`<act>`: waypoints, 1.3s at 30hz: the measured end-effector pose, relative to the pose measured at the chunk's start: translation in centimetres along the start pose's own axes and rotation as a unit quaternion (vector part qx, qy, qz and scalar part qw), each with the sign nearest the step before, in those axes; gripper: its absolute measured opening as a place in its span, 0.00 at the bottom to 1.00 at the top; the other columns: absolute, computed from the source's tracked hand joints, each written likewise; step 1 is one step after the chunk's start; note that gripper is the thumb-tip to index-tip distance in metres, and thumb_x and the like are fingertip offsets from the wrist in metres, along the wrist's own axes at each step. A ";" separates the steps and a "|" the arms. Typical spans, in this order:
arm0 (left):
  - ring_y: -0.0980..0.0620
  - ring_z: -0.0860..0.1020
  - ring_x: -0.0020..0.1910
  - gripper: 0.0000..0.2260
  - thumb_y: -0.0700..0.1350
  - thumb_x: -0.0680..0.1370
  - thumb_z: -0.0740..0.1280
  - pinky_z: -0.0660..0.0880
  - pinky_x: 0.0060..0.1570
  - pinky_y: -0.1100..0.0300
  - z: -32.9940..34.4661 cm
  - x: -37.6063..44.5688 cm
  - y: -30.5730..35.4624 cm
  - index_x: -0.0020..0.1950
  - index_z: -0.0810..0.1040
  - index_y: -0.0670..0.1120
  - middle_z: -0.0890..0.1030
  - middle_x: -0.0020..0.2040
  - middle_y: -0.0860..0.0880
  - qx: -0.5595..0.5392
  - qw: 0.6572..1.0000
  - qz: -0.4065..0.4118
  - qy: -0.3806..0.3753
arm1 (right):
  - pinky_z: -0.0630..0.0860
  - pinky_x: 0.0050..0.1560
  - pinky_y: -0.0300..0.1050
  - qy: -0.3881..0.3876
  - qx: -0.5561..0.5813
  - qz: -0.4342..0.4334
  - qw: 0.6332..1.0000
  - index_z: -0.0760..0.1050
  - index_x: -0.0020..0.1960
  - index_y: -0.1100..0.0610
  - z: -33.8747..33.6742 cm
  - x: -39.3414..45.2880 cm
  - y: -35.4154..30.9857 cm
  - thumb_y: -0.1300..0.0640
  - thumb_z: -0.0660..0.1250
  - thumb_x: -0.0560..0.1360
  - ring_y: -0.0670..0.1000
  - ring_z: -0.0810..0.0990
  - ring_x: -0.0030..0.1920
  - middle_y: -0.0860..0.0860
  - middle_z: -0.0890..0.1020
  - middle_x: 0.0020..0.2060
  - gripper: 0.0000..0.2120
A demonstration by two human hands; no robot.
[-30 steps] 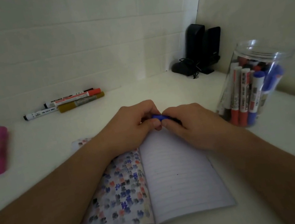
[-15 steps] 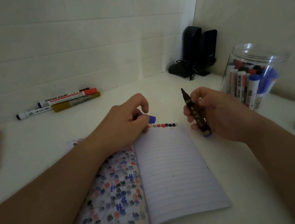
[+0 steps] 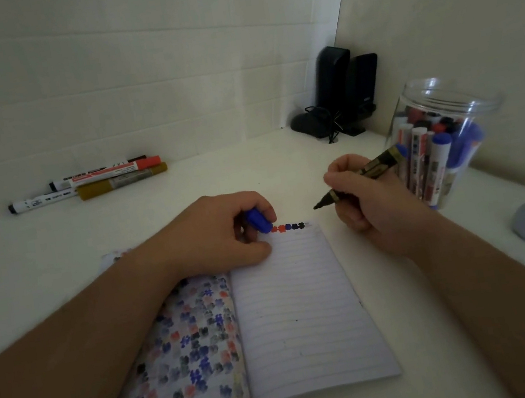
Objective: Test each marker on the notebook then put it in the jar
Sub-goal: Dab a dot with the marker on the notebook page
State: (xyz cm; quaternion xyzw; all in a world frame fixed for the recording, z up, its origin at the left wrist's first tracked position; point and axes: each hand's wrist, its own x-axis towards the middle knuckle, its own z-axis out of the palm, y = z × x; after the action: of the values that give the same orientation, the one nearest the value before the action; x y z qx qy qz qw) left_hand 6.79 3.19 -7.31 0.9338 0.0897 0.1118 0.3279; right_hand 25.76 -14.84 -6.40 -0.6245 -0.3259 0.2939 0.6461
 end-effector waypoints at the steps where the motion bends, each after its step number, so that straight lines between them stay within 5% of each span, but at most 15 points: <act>1: 0.57 0.81 0.44 0.15 0.50 0.73 0.76 0.80 0.48 0.61 0.0 0.0 -0.1 0.55 0.78 0.63 0.82 0.46 0.59 -0.001 1.000 0.000 0.000 | 0.57 0.24 0.40 0.009 -0.026 -0.005 1.000 0.71 0.40 0.56 0.1 0.0 0.2 0.63 0.68 0.81 0.50 0.61 0.24 0.53 0.68 0.27 0.11; 10: 0.57 0.80 0.44 0.15 0.50 0.73 0.76 0.80 0.50 0.58 0.1 0.0 -0.2 0.55 0.78 0.63 0.82 0.46 0.59 -0.008 1.000 0.007 0.002 | 0.73 0.32 0.45 0.128 -0.215 -0.028 0.968 0.72 0.35 0.56 1.2 0.7 1.4 0.59 0.74 0.73 0.49 0.74 0.27 0.55 0.77 0.28 0.12; 24: 0.58 0.80 0.43 0.15 0.49 0.73 0.76 0.78 0.48 0.63 0.2 0.2 -0.3 0.56 0.78 0.63 0.82 0.45 0.59 -0.005 1.000 0.012 0.004 | 0.74 0.30 0.42 0.129 -0.251 -0.019 0.959 0.71 0.37 0.58 1.5 0.8 1.5 0.60 0.72 0.71 0.50 0.76 0.27 0.58 0.77 0.29 0.10; 29: 0.57 0.80 0.44 0.15 0.50 0.73 0.76 0.80 0.50 0.58 0.2 0.2 -0.4 0.55 0.78 0.63 0.82 0.46 0.58 -0.005 1.000 0.014 0.002 | 0.74 0.30 0.43 0.142 -0.272 -0.020 0.952 0.68 0.36 0.55 1.5 0.9 1.4 0.61 0.71 0.71 0.51 0.74 0.30 0.49 0.71 0.26 0.12; 39: 0.57 0.80 0.44 0.15 0.50 0.73 0.76 0.80 0.50 0.57 0.2 0.3 -0.5 0.56 0.78 0.64 0.82 0.46 0.60 -0.002 1.000 0.015 0.001 | 0.75 0.27 0.41 0.127 -0.248 -0.020 0.960 0.72 0.38 0.59 1.6 0.5 1.4 0.61 0.72 0.72 0.50 0.75 0.27 0.59 0.76 0.30 0.09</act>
State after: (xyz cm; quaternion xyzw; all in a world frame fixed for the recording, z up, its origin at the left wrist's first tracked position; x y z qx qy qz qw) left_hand 7.07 3.51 -7.74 0.9342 0.0759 0.1180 0.3279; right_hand 24.83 -13.36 -7.72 -0.7906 -0.3162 0.1086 0.5129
